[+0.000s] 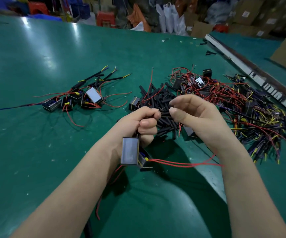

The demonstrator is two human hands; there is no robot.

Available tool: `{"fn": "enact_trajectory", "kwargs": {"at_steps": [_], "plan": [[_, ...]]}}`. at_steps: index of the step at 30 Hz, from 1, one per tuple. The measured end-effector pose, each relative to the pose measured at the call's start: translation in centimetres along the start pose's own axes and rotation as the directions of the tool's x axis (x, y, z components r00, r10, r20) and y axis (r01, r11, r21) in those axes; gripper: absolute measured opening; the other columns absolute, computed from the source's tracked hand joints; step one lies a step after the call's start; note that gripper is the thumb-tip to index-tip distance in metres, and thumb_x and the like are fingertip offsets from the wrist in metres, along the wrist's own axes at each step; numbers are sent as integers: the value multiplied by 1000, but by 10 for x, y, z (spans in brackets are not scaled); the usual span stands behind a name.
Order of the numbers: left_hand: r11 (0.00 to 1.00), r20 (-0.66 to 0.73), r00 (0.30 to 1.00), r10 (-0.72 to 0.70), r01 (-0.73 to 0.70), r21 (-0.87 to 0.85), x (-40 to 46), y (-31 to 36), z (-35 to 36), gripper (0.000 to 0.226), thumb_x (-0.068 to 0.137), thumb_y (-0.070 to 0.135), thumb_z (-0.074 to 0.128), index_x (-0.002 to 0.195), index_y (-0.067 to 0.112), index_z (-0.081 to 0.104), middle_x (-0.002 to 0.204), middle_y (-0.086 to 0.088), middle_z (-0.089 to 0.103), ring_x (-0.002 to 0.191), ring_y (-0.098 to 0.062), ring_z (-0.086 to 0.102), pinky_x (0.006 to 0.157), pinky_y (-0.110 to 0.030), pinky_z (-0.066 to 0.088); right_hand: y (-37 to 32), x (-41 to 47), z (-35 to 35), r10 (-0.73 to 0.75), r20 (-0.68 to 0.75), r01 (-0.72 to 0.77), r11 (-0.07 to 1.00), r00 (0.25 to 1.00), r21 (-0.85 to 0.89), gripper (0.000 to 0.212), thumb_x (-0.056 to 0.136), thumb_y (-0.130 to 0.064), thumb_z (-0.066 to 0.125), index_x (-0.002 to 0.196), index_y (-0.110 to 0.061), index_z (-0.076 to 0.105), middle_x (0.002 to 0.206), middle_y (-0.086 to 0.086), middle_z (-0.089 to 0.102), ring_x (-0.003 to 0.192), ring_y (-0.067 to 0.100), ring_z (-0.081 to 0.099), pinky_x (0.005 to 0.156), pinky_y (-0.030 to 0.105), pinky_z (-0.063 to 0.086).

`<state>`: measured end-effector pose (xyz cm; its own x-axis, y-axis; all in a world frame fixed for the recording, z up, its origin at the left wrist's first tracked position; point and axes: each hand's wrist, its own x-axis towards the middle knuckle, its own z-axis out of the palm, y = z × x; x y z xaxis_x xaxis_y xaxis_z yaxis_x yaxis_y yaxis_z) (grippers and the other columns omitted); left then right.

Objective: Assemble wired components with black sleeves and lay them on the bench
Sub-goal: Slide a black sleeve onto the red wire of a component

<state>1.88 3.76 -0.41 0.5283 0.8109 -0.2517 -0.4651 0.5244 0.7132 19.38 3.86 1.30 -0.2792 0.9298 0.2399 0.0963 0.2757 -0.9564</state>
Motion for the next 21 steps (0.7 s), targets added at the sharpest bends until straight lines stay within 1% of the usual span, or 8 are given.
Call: {"fn": "enact_trajectory", "kwargs": {"at_steps": [4,7,9,12,14,16,18,21], "plan": [[980,144,983,-114,135,-148,-2,3,0,10,67,17,60,62,14,52,32,5,33,31,-5,17,30,-16,13,7,3,1,-237,-4,223,919,972,-325,15,79,-28,67,94,-28,66,88,-5,62,81,0,58,78,18,44],[937,216,961,-171,226,-266,-2,2,-2,9,69,11,61,63,10,54,33,4,36,36,-3,15,31,-16,15,9,3,5,-354,5,321,843,935,-432,5,83,-26,67,88,-24,67,87,-2,62,82,1,57,76,15,43],[972,136,980,-147,168,-161,0,0,-1,10,72,15,56,63,13,51,32,6,33,31,-3,17,30,-13,15,8,2,7,-300,-38,250,853,953,-457,8,86,-25,68,78,-27,65,80,-6,60,75,-1,54,72,12,39],[981,-82,996,40,-23,195,5,-8,-3,20,87,14,46,67,16,48,36,8,30,30,-2,22,30,-12,19,6,2,13,53,-91,-85,916,994,-393,19,89,-24,65,70,-21,67,64,-13,55,58,1,44,58,16,36],[950,-130,987,92,-48,307,6,-13,-3,26,93,16,42,68,16,49,39,9,31,32,-2,22,32,-13,21,5,2,18,262,-89,-277,910,961,-307,23,90,-19,57,73,-6,66,66,-3,56,56,4,45,53,16,36],[967,-125,991,56,-22,254,6,-14,-3,26,94,16,41,69,15,47,39,9,31,31,-2,22,31,-13,20,2,2,20,330,-90,-342,916,940,-208,23,91,-15,54,72,-6,63,65,0,55,52,3,48,46,9,35],[994,-81,997,-9,17,104,5,-8,-3,22,88,15,43,67,15,47,35,8,30,28,-1,24,28,-12,18,-1,2,16,318,-79,-327,934,945,-148,25,93,-18,57,70,-14,66,65,-7,60,52,0,53,45,9,35],[983,54,993,-109,116,-145,3,2,-4,17,77,17,48,60,14,52,31,5,31,26,-4,26,29,-14,14,-3,0,4,173,-19,-174,978,985,-111,13,92,-20,60,82,-23,69,68,-12,65,59,-2,57,49,9,38]]}}
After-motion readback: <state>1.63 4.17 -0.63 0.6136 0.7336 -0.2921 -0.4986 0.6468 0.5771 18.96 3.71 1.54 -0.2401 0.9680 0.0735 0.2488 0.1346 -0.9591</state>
